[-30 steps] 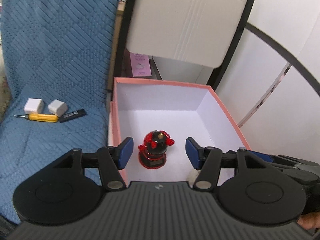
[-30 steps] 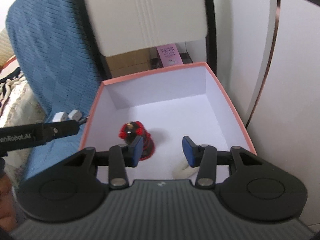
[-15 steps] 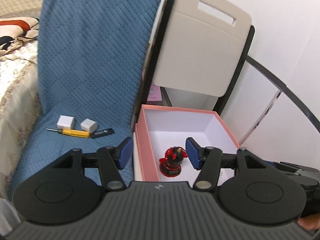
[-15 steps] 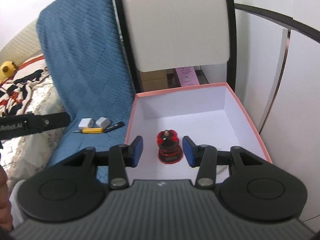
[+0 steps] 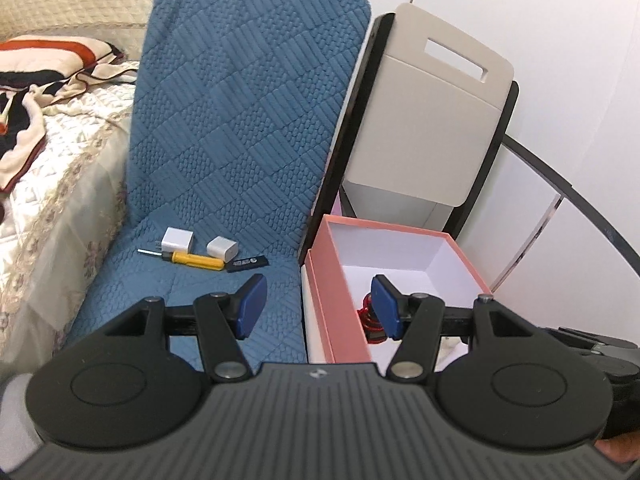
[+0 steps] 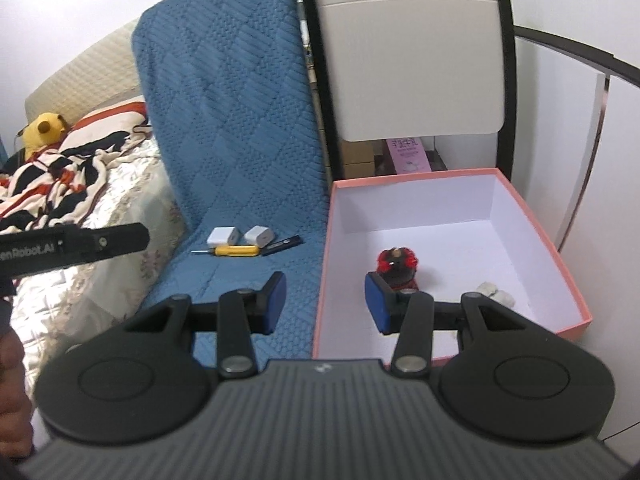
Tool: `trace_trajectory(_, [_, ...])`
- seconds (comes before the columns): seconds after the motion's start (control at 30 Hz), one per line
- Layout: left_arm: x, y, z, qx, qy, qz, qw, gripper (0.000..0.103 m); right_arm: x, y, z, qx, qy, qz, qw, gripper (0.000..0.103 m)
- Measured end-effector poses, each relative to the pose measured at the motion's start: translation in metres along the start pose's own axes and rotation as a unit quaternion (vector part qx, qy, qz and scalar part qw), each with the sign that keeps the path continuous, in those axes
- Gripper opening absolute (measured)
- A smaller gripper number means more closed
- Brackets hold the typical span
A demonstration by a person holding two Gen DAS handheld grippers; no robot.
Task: Organize rigid objects
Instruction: 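Withdraw both open tools from the box back toward the seat cushion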
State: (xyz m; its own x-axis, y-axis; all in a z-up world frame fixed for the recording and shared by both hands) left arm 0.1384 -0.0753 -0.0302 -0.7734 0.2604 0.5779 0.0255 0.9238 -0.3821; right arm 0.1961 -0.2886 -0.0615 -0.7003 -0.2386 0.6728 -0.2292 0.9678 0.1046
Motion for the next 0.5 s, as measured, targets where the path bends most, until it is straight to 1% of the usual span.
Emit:
trace_trajectory(0.13, [0.007, 0.012, 0.006, 0.004, -0.003, 0.0, 1.0, 0.064, 0.003, 0.016, 0.004, 0.013, -0.005, -0.002, 1.0, 0.046])
trace_trajectory(0.23, [0.012, 0.021, 0.007, 0.008, -0.006, -0.002, 1.0, 0.064, 0.0, 0.024, 0.008, 0.013, -0.001, -0.012, 1.0, 0.046])
trace_trajectory(0.5, [0.012, 0.048, 0.009, 0.016, -0.016, -0.015, 0.9996, 0.064, -0.016, 0.053, 0.026, 0.019, 0.021, -0.031, 0.999, 0.046])
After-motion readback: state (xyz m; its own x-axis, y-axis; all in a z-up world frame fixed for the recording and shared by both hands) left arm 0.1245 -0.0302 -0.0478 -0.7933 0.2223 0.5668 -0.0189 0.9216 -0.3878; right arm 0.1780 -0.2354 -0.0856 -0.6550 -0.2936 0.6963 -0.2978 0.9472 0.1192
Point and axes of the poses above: each gripper's, at about its wrist camera, not at the fingertips, and x roughly against the way its jaws point, y to its left, z to its underside, the point moved 6 cm from there along -x, roughly the way its jaws point, and after that the axes turned 7 degrees about x, right-handed, at the moved point
